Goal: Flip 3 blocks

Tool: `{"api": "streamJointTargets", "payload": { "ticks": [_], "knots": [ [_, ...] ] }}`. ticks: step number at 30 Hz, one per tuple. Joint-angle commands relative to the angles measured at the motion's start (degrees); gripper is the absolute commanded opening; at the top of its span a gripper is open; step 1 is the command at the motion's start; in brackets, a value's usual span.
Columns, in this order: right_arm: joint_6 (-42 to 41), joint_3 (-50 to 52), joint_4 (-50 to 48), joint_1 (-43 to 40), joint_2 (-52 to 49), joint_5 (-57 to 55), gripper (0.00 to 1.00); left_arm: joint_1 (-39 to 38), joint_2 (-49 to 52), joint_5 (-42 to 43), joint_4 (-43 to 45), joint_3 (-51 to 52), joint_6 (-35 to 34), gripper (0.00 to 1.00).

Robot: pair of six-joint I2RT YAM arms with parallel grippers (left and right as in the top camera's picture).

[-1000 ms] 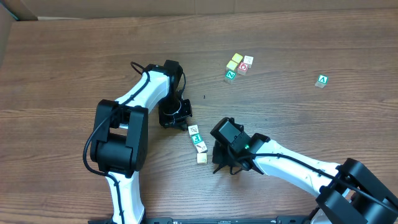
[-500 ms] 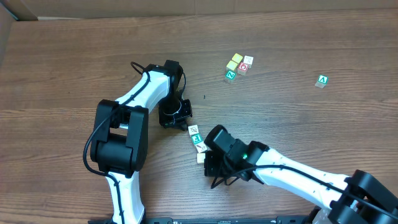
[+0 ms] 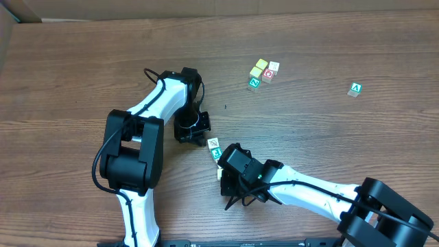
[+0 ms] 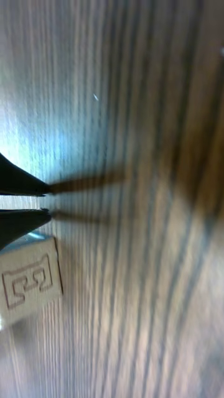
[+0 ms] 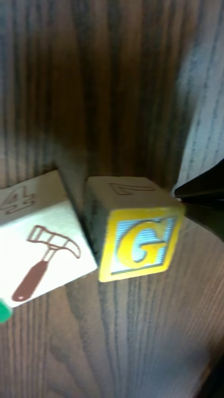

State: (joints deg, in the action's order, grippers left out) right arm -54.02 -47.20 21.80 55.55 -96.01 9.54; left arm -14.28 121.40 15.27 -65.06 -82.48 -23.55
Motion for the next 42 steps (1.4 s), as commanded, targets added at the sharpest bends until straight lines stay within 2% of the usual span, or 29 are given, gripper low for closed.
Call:
{"api": "streamJointTargets", "payload": {
  "ticks": [1, 19, 26, 28, 38, 42],
  "knots": [
    [-0.5, 0.33, -0.52, 0.26, -0.37, -1.92, 0.04, 0.33, 1.16, -3.74, -1.14, 0.22, 1.44, 0.04],
    [-1.57, 0.31, -0.52, 0.2, -0.35, -8.61, 0.04, 1.2, 0.94, -5.9, -3.54, -2.45, 3.43, 0.04],
    [0.83, -1.84, -0.5, 1.27, 0.07, 2.47, 0.04, 1.2, 0.94, -6.73, -3.65, -2.45, 3.43, 0.04],
    [1.09, -2.08, -0.81, 2.62, 0.07, 2.49, 0.04, 1.2, 0.94, -6.71, -3.61, -2.45, 3.41, 0.04],
    [1.55, -2.05, -2.75, 4.72, -0.17, -11.08, 0.04, 1.18, 0.94, -6.47, -2.1, -2.45, 2.71, 0.04],
    [1.55, -2.05, -5.07, 4.74, -1.27, -11.43, 0.04, 1.16, 0.94, -6.45, -0.85, -2.45, 1.6, 0.04]
  ]
}}
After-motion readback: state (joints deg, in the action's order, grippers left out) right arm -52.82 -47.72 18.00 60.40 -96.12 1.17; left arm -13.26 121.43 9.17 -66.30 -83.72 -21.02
